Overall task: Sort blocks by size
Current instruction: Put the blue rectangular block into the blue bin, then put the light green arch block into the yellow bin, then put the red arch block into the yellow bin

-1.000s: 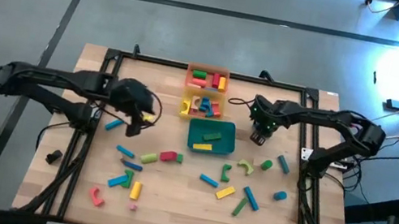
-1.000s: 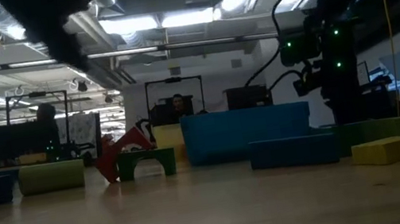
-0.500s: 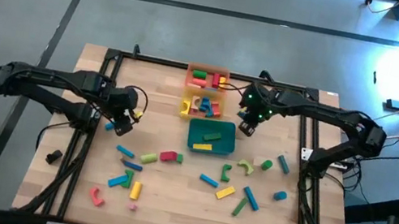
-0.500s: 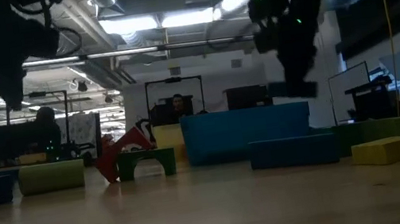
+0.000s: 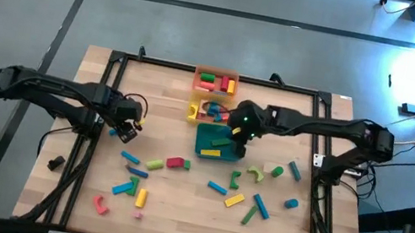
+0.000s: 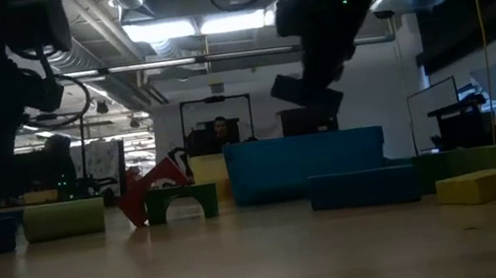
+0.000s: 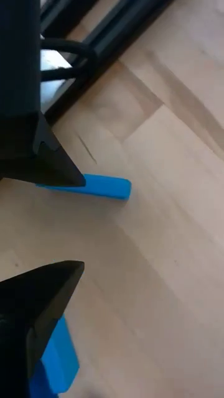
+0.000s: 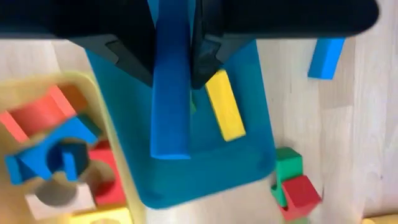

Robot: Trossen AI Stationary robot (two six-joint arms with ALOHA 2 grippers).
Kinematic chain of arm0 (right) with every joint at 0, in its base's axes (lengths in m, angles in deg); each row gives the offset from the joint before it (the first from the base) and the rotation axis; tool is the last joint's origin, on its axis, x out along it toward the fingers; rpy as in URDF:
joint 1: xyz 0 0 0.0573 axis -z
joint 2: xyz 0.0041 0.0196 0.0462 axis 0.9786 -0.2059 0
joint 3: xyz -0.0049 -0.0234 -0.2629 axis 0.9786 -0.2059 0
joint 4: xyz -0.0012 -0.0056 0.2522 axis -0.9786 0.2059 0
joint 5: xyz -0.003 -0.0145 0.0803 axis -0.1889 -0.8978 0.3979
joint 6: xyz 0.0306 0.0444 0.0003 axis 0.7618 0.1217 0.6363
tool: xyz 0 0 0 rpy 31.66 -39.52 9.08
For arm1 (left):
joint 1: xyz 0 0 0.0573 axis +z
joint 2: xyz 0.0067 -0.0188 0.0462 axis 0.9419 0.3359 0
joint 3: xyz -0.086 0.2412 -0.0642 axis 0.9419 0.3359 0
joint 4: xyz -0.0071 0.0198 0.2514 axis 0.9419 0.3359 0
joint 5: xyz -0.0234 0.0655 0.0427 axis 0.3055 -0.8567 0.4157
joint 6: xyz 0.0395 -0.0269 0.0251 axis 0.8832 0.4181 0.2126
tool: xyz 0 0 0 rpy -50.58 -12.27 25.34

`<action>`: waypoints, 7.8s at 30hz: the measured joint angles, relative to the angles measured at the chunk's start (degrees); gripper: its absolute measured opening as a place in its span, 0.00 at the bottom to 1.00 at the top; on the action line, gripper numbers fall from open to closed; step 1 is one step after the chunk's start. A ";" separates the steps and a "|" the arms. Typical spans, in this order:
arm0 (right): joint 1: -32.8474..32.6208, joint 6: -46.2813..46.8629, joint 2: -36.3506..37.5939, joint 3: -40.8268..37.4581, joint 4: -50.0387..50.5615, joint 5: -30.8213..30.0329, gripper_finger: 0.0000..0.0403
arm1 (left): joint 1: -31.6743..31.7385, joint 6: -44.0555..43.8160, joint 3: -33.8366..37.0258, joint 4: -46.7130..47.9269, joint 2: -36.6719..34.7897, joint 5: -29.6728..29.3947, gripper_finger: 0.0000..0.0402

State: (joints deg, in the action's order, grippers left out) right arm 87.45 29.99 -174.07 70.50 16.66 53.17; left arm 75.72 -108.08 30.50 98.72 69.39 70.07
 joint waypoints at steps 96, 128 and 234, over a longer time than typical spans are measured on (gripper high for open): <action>-2.47 21.73 12.33 -10.47 26.99 0.03 0.45 | -0.11 20.84 -1.04 -97.76 29.79 -4.24 0.17; -23.57 39.30 -1.44 -10.49 20.10 -15.42 0.44 | -0.07 35.08 -5.50 -98.69 30.20 -4.05 0.42; 6.09 -21.05 -8.29 19.39 9.36 -23.36 0.24 | -15.76 21.69 -5.67 -54.82 31.95 -2.99 0.41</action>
State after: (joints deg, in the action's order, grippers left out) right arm 93.54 8.94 -182.36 89.88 26.01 29.81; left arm 59.96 -86.39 24.83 43.90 101.35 67.09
